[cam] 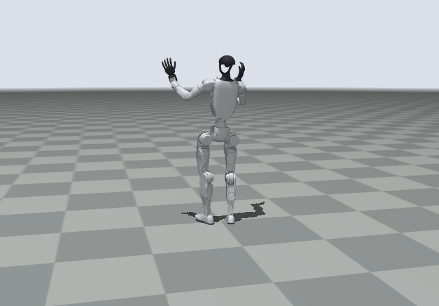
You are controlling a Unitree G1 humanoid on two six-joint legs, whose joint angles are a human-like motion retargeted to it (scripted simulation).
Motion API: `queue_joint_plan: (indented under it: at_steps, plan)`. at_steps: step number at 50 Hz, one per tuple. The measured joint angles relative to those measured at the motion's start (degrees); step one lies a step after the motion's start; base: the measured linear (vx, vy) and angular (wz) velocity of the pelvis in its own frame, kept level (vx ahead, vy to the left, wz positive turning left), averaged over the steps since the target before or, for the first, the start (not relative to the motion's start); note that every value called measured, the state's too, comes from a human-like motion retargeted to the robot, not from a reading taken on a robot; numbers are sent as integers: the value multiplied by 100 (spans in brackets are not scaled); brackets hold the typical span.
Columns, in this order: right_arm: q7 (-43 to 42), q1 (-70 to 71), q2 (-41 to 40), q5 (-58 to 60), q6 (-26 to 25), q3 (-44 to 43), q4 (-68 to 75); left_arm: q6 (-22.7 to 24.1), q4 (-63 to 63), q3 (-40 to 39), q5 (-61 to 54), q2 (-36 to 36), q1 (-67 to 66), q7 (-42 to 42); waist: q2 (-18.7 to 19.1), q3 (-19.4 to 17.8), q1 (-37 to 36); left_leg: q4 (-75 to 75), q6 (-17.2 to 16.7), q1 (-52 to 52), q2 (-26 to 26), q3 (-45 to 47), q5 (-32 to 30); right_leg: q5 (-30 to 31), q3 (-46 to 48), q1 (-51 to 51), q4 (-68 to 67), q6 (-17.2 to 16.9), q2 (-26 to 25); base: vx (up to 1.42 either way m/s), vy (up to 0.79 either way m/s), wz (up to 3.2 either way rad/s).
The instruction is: Upper body actions
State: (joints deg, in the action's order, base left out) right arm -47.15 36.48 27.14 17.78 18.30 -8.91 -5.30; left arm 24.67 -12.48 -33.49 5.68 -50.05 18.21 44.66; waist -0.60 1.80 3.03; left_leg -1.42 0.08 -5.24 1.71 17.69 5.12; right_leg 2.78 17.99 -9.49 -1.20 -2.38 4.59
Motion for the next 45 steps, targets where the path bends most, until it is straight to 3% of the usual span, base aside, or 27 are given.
queue_joint_plan:
  at_steps: [3,10,14,19,30,37,40,45]
  plan:
    - [40,29,246,387,26,201,-339,-55,523,116,426,-144,105,155,-19,-12,-6,0,-2,9,1,-8,-6,3,15,2,5,1,4,0,0,0]
    - [-321,324,1157,2048,714,914,-1445,85,1796,809,1186,-785,513,-339,2,31,-3,6,-2,19,-12,5,-5,-1,1,23,1,-2,-7,0,0,0]
    - [-514,433,1526,3139,416,1051,-2015,-54,2332,1053,2555,-1187,755,-327,18,50,-17,6,-2,9,-17,15,3,-9,-9,14,0,-4,-17,0,0,0]
    - [-542,324,1482,3316,208,901,-1960,-626,2534,893,3694,-1213,717,141,27,52,-33,7,-1,-6,-18,29,12,-16,-26,4,-2,-4,-25,0,0,0]
    - [-527,-165,453,2126,-362,-125,-170,-898,795,33,1118,-160,284,25,9,129,5,14,-4,4,-10,21,17,-23,-20,18,3,-2,-25,0,0,0]
    - [-127,-136,1,934,-503,-267,314,-1051,309,40,-1116,238,380,-597,13,94,11,12,-4,-14,-16,20,14,-24,-22,0,-1,1,-32,0,0,0]
    - [-236,-99,63,829,-178,-129,118,-831,411,158,-1189,128,372,-656,14,91,16,14,-5,-2,-17,15,9,-22,-16,7,2,1,-31,0,0,0]
    - [-617,79,558,1639,130,344,-583,-629,881,491,-41,-291,459,-465,10,81,19,9,-7,17,-20,7,0,-21,-5,13,4,1,-28,0,0,0]
